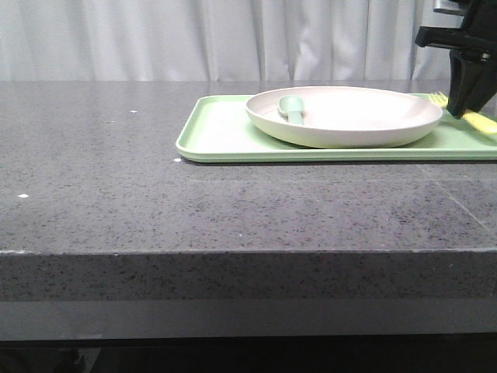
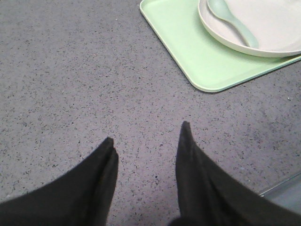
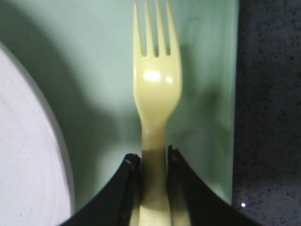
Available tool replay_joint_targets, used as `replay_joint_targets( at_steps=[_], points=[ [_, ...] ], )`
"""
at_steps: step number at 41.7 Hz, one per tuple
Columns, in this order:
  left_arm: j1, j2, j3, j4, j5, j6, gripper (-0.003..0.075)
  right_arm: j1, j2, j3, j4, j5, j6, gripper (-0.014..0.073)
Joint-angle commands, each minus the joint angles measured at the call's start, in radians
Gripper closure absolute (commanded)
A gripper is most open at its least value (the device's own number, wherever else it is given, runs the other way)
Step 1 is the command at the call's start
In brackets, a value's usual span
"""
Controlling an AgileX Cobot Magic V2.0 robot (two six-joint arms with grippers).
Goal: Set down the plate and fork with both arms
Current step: 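Lift the yellow fork out of the plate with the right gripper, then lower the fork onto the tray beside the plate and release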
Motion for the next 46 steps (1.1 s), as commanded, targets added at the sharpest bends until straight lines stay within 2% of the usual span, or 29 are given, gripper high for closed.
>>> replay_joint_targets(
  at_steps=[1,6,18,28,37,46],
  points=[
    [-0.01,-0.005,-0.03,0.001,-0.075,-0.001,0.0425,-0.003,-0.058,-0.019,0.012,0.074,-0.013,0.0428],
    [-0.01,-0.005,-0.03,0.001,-0.075,-0.001,0.0425,-0.003,-0.058,-0.019,0.012,0.07,-0.013,0.0372],
    [-0.01,-0.005,-0.03,0.001,-0.075,-0.001,0.0425,-0.003,-0.058,-0.019,0.012,0.069,-0.013,0.03],
    [-0.01,-0.005,-0.03,0.001,-0.075,-0.001,0.0425,0.004,-0.093,-0.02,0.012,0.071,-0.019,0.03],
    [-0.01,-0.005,-0.03,0.001,-0.071,-0.001,0.0425,0.06,-0.191,-0.003,0.011,0.09,-0.08,0.03],
    [-0.01,-0.005,-0.03,0.001,-0.07,-0.001,0.0425,0.158,-0.381,0.156,0.005,0.039,-0.1,0.03]
  ],
)
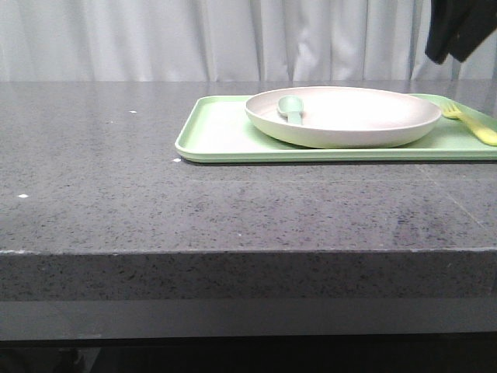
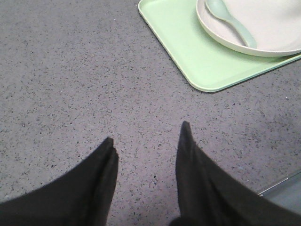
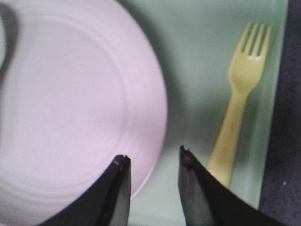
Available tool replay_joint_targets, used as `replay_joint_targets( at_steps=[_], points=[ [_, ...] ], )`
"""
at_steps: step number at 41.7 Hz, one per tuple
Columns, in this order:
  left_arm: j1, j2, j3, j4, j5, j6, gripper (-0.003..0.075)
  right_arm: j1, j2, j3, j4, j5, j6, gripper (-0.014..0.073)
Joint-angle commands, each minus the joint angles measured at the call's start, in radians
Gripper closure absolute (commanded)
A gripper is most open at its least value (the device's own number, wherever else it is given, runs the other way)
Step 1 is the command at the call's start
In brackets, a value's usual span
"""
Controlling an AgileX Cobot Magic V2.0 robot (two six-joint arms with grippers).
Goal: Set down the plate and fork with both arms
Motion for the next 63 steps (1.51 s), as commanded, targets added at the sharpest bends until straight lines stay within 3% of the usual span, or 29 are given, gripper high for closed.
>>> replay_joint_targets(
  at_steps=[1,16,28,40,51,57,63],
  points=[
    [-0.006,-0.005,-0.03,0.001,-0.069,-0.001,0.0425,0.041,-0.153,0.051,0.005,0.029,-0.027,0.03],
    [-0.006,-0.005,-0.03,0.001,-0.063,-0.001,0.0425,0.07,-0.604,0.455,-0.028,-0.207,-0.029,0.03],
    [-0.006,-0.005,-0.03,0.001,-0.061,-0.001,0.0425,0.07,-0.932,0.702,-0.096,-0.218,-0.027,0.03],
    [-0.006,-0.005,-0.03,-0.001,-0.061,-0.001,0.0425,0.07,-1.221,0.892,-0.095,-0.317,-0.004,0.03],
    [-0.006,-0.005,-0.03,-0.001,-0.061,-0.001,0.0425,0.07,-1.371,0.974,-0.095,-0.398,-0.004,0.0314],
    [-0.006,-0.005,-0.03,-0.001,-0.061,-0.001,0.0433,0.07,-1.382,0.979,-0.095,-0.4,-0.004,0.0435],
    [-0.006,-0.005,-0.03,-0.001,-0.061,-0.001,0.058,0.07,-1.382,0.979,-0.095,-0.4,-0.004,0.0636]
  ],
)
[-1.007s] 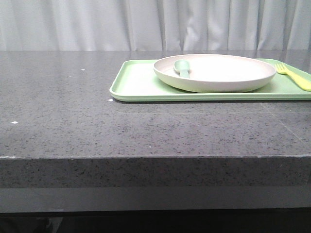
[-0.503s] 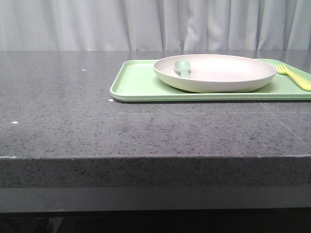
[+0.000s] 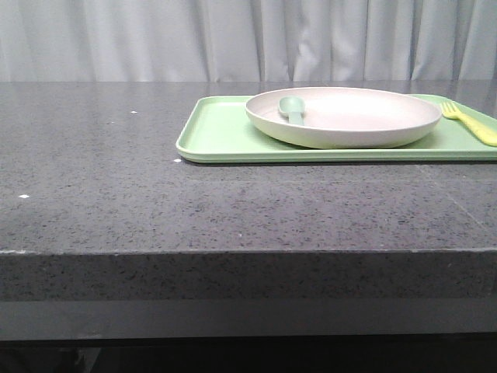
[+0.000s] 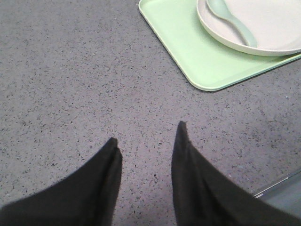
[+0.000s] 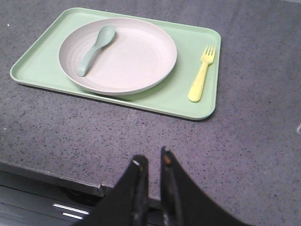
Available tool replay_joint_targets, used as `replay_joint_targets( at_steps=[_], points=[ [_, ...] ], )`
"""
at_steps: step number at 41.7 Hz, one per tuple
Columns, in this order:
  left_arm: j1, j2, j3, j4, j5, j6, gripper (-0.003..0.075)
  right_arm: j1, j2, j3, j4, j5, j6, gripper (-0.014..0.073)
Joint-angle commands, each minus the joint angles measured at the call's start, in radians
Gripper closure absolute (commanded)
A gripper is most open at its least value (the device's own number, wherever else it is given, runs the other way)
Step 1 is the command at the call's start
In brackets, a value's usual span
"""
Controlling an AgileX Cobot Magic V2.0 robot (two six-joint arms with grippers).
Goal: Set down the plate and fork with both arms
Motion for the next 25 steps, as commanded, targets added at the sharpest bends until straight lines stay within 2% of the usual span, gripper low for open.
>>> replay_joint_targets(
  at_steps=[1,5,25],
  points=[
    [-0.006,-0.005,-0.03,-0.001,-0.063,-0.001,0.0609,-0.002,0.007,-0.019,-0.007,-0.084,0.0,0.0667],
    [-0.006,-0.005,-0.03,-0.001,-0.063,-0.001,0.0741,-0.002,0.007,-0.019,-0.007,-0.084,0.0,0.0661],
    [-0.006,-0.005,-0.03,-0.001,-0.063,-0.001,0.0738,-0.002,0.008,-0.019,-0.007,-0.075,0.0,0.0662]
  ],
)
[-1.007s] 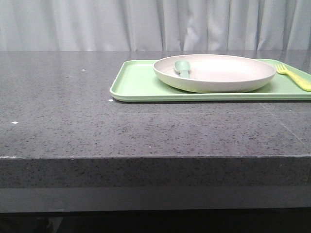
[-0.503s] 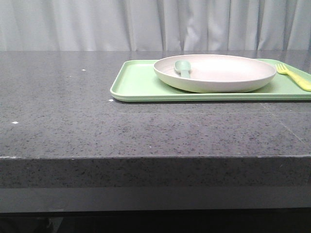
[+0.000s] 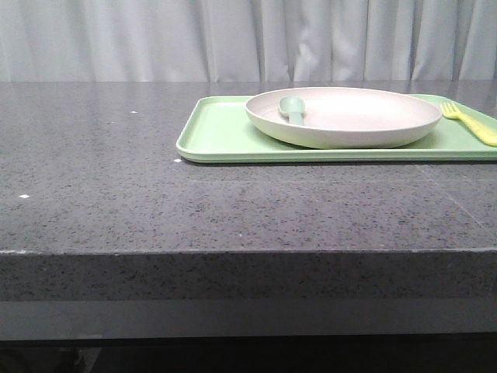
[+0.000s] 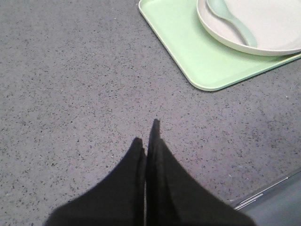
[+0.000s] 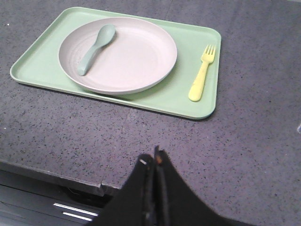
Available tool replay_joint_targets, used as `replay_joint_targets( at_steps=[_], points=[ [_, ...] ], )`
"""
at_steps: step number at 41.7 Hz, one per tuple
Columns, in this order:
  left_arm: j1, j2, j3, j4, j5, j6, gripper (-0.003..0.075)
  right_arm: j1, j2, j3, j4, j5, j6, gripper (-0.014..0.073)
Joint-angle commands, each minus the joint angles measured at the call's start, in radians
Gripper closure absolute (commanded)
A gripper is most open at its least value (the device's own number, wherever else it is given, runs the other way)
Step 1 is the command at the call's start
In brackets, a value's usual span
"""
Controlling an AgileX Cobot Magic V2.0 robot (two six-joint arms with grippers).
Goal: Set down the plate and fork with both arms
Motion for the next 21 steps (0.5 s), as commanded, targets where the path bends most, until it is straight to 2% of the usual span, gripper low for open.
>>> replay_joint_targets(
  at_steps=[1,13,16,21],
  points=[
    [-0.006,-0.005,-0.03,-0.001,-0.063,-0.001,0.0738,-0.002,0.008,-0.022,-0.007,-0.075,0.0,0.0662],
    [0.007,-0.068,0.016,-0.004,-0.11,-0.001,0.0738,-0.002,0.008,-0.022,-0.007,-0.075,0.0,0.0662],
    [0.039,-0.121,0.055,0.007,-0.153,-0.001,0.0738,-0.002,0.008,-0.022,-0.007,-0.075,0.0,0.0662],
    [0.15,-0.248,0.174,-0.008,-0.214,-0.001,0.0738,-0.002,0.008,-0.022,-0.007,-0.075,0.0,0.0662]
  ],
)
